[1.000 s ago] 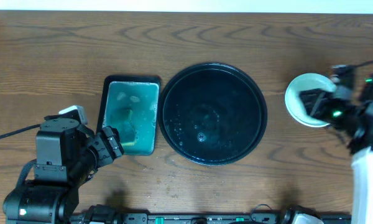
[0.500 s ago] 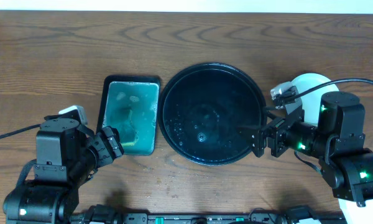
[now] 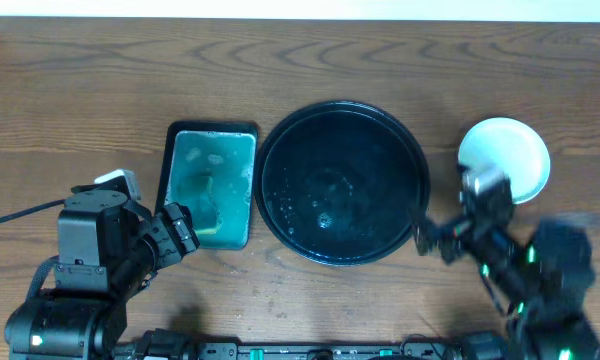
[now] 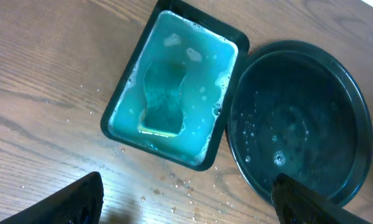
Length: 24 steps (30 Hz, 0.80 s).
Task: Clean dirty plates on tray and stack at the side
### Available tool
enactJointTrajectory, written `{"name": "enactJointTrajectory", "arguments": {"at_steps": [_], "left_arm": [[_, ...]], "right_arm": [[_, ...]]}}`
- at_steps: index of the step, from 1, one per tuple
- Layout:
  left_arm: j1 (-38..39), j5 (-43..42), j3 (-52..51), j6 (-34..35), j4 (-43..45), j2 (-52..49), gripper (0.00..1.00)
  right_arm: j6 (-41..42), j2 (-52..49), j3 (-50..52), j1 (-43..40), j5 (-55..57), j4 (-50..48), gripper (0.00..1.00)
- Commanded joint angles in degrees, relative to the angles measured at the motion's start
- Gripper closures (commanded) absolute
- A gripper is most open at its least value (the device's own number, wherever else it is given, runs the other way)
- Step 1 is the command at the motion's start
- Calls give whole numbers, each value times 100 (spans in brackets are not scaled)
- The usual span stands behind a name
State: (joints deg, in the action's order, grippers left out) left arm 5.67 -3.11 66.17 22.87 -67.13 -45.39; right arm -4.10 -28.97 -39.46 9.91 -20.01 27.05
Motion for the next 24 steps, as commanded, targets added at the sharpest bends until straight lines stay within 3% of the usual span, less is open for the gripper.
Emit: {"name": "enactJointTrajectory", "arguments": {"at_steps": [1,5,11,18,24], "left_arm": [[-31,-35,72,-13,-15,-11,13],[-31,-35,72,-13,-15,-11,13],[-31,-35,72,-13,-15,-11,13],[-31,-35,72,-13,-15,-11,13],[-31,-35,72,-13,-17,-11,13]], "right_arm": [[-92,929,872,-11,352,-238,1],[-92,2037,1899,-138,413,-422,1],[-63,2879,3097,-407,238,-855,1],[-72,2872,3926,-511,352,-2481,1],[-70,2870,3921,-487,348,-2448,1]]}}
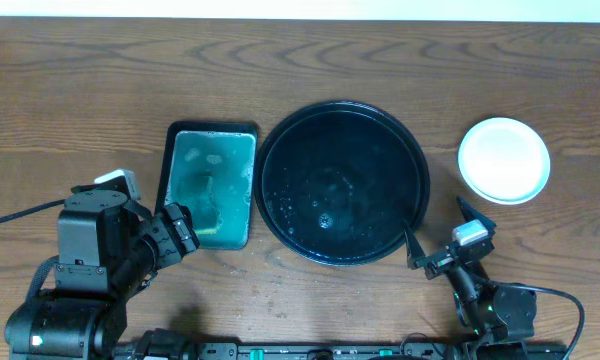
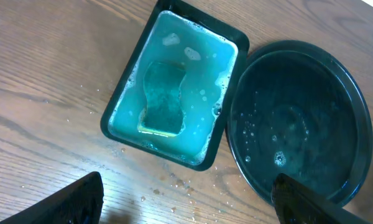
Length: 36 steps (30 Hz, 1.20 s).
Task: Clean dirty plates on tray and stack at the side
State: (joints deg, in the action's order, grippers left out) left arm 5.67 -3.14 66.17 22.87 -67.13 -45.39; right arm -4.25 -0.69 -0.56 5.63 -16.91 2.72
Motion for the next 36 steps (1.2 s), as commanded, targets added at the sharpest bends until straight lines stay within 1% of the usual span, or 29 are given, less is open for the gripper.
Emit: {"name": "enactJointTrajectory", "arguments": {"at_steps": [1,23,24,26,28,30,33,36], "left_arm": [[-31,-33,72,-13,-17,-11,13],[-31,-33,70,-13,-15,0,13],[-31,39,52,-35,7,37,13],[-68,483,-52,-52,162,258,13],[-118,531,-382,-33,813,599,13],[-116,531,-986,-92,1858,1084,13],[-116,420,-2194,-129,3377,1906,13],[-111,286,-3425,-127,4629,2706,13]], "right_arm": [[-55,42,28,-61,37,-11,1],[-55,39,26,-61,37,2,1],[-55,39,26,-61,37,2,1],[-55,39,26,-61,37,2,1],[-55,39,26,-61,37,0,1],[-55,39,26,-61,37,2,1],[-55,42,26,-61,37,2,1],[-55,39,26,-61,37,2,1]]}}
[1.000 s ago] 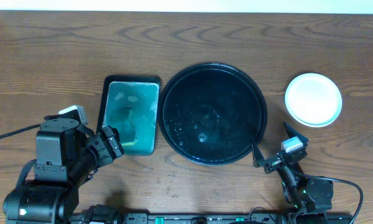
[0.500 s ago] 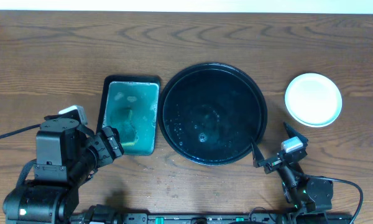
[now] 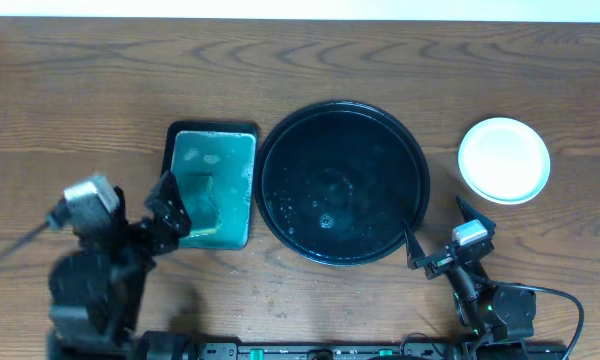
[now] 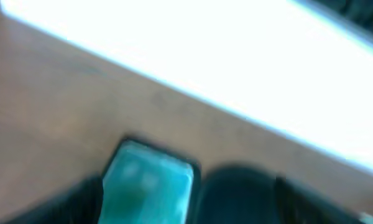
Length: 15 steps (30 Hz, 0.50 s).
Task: Clean dirty plates on tray and stack at the side
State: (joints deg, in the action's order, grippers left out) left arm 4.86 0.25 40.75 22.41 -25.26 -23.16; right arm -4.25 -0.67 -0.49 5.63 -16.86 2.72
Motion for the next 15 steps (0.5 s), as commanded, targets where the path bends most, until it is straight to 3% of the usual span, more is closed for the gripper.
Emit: {"name": "enactJointTrajectory", "arguments": {"at_steps": [1,4,8,15], "left_arm": [[-31,-81,-1272,-81,815,739,13],[-28,-116,-2277,-74,1541,1482,13],[-31,-109,-3101,-79,1792,2312,13],[-17,-103,-4083,-72,2516,2310,13]], "right_arm": [[-55,37,20,-61,33,2,1],[-55,37,20,-61,33,2,1],[-55,37,20,-61,33,2,1],[-55,37,20,-61,33,2,1]]}}
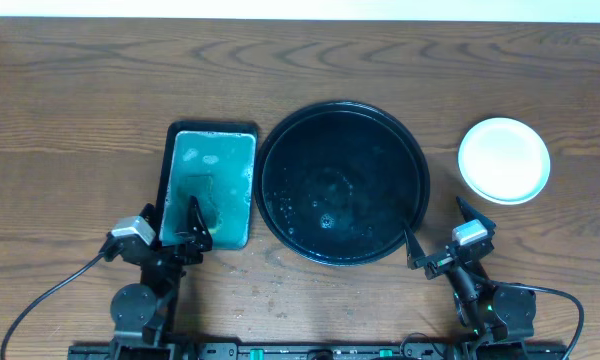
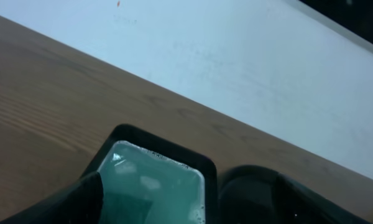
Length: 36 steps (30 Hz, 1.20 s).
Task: Clean dirty plates on tray and stack at the side
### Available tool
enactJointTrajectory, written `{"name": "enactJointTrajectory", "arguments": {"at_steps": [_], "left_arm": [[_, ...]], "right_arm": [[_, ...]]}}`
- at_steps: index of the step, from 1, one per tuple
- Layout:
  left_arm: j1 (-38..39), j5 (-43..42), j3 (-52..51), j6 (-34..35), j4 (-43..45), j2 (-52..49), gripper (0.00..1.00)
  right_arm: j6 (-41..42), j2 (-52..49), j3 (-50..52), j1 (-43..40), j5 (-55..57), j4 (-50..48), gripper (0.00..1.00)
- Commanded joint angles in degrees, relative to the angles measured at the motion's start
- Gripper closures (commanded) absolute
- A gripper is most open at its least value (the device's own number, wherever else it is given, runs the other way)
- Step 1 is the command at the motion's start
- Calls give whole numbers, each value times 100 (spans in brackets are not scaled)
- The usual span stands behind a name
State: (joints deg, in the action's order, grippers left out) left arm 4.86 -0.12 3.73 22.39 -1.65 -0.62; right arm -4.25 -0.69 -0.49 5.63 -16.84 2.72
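A round black tray (image 1: 342,182) with wet droplets sits mid-table and shows as a dark rim (image 2: 255,183) in the left wrist view. One white plate (image 1: 504,160) lies on the table to its right. Left of the tray is a black tub (image 1: 210,186) of teal soapy water (image 2: 152,183) with a sponge (image 1: 202,198) sunk in it. My left gripper (image 1: 170,225) rests open at the tub's near end, fingers (image 2: 62,199) wide apart. My right gripper (image 1: 441,232) sits open at the tray's near right rim, holding nothing.
Both arms are folded low at the table's front edge. Wood table (image 1: 80,90) surrounds the tub, tray and plate. A white wall (image 2: 224,56) runs behind the table's far edge.
My left arm has come down from a raised, moving pose to a folded rest at the front edge. Its blurred camera view has settled, looking level across the tub. The right arm has not moved.
First my left arm stood raised, looking down on the tub, while my right gripper was by the white plate's near edge. Then the right arm lay folded at the front edge, clear of the plate. The left arm then shifted and now lies folded too.
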Motion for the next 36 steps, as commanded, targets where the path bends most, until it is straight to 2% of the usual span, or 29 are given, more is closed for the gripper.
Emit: {"name": "enactJointTrajectory", "arguments": {"at_steps": [1,36], "left_arm": [[-13,-57,-348,-72,-114,57,13],[-9,-33,-350,-76,-238,28,13]], "right_arm": [[-55,39,20,-61,31,2,1],[-55,39,20,-61,31,2,1]]}}
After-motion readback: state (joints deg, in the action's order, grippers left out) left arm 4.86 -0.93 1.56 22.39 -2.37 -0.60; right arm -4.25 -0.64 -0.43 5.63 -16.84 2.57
